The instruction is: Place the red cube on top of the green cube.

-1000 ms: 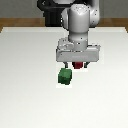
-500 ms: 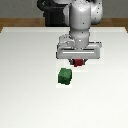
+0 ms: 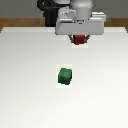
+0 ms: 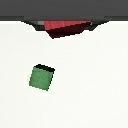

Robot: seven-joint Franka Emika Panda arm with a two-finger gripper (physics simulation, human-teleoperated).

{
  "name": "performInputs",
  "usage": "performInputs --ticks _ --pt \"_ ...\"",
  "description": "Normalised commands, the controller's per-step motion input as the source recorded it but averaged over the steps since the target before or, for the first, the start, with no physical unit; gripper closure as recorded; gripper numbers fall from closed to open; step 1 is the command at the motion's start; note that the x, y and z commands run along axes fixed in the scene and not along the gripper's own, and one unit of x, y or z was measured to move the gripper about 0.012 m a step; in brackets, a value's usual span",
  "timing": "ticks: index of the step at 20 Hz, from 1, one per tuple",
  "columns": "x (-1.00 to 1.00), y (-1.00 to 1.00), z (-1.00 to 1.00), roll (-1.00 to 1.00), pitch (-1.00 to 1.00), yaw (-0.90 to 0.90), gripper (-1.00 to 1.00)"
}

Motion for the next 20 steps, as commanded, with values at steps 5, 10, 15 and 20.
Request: performInputs --ticks 5,10,15,20 --pt "0.00 -0.40 0.00 0.00 0.00 0.00 1.00" --pt "0.00 -0.40 0.00 0.00 0.00 0.00 1.00" --pt "0.20 0.00 0.00 0.00 0.00 0.00 1.00" --pt "1.00 0.00 0.00 0.00 0.00 0.00 1.00"
